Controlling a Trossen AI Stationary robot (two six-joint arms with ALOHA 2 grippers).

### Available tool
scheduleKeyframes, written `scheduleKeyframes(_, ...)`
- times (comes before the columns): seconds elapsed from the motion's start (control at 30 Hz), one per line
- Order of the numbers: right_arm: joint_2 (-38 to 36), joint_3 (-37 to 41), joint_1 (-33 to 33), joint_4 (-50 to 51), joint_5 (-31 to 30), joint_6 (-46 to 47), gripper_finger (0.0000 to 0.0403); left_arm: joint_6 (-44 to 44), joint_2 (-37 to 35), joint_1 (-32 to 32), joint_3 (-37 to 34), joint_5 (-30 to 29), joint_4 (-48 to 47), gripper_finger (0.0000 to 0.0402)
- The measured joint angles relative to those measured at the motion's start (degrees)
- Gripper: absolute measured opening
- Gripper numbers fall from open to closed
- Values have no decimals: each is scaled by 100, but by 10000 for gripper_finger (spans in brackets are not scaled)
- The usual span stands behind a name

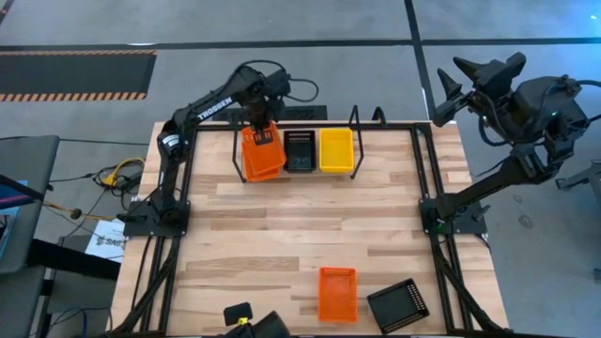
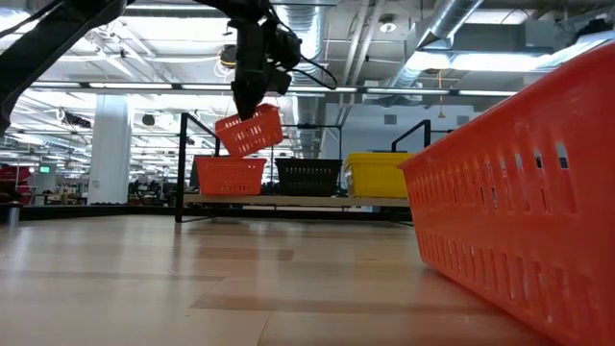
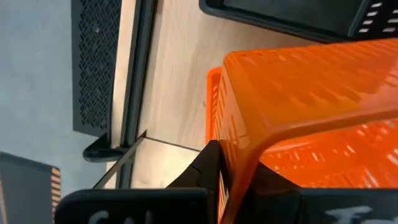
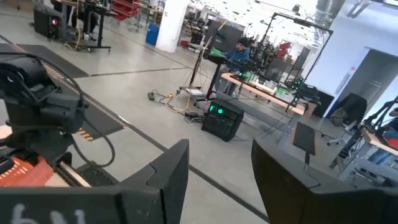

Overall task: Stack baskets on shelf by color
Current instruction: Stack the right orange basket on the orange basket on the shelf

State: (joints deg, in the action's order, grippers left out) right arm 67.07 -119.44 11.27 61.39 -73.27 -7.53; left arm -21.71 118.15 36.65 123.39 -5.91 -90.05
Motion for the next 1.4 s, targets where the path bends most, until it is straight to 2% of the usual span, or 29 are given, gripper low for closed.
scheduleKeyframes(0.23, 4, 0, -4, 11, 1, -44, 193, -1, -45, 12, -7, -82, 6, 0)
scheduleKeyframes(0.67, 4, 0, -4, 91, -1, -61, 194, 248, -684, 8, -23, 39, 13, 0)
scheduleKeyframes(0.83, 4, 0, -4, 124, -1, -57, 192, 257, -961, 3, -832, 228, 8, 0)
scheduleKeyframes(1.0, 4, 0, -4, 122, -3, -52, 193, 164, -1121, -8, -1796, 108, 7, 0)
scheduleKeyframes(1.4, 73, -2, -4, 121, -5, 44, 191, -95, -1128, -143, -1958, -92, 18, 0)
